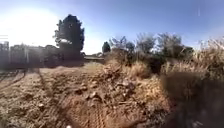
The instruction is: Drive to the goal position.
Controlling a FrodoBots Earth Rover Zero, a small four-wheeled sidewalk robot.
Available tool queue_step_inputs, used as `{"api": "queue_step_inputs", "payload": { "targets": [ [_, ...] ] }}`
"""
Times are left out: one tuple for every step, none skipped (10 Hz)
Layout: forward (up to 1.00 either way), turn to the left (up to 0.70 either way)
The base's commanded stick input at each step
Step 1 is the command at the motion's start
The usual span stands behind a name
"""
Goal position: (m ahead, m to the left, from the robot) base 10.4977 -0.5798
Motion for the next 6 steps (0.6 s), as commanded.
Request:
{"api": "queue_step_inputs", "payload": {
  "targets": [
    [0.5, 0.0],
    [0.5, 0.03],
    [0.48, 0.48],
    [0.48, 0.48],
    [0.48, 0.48],
    [0.48, 0.48]
  ]
}}
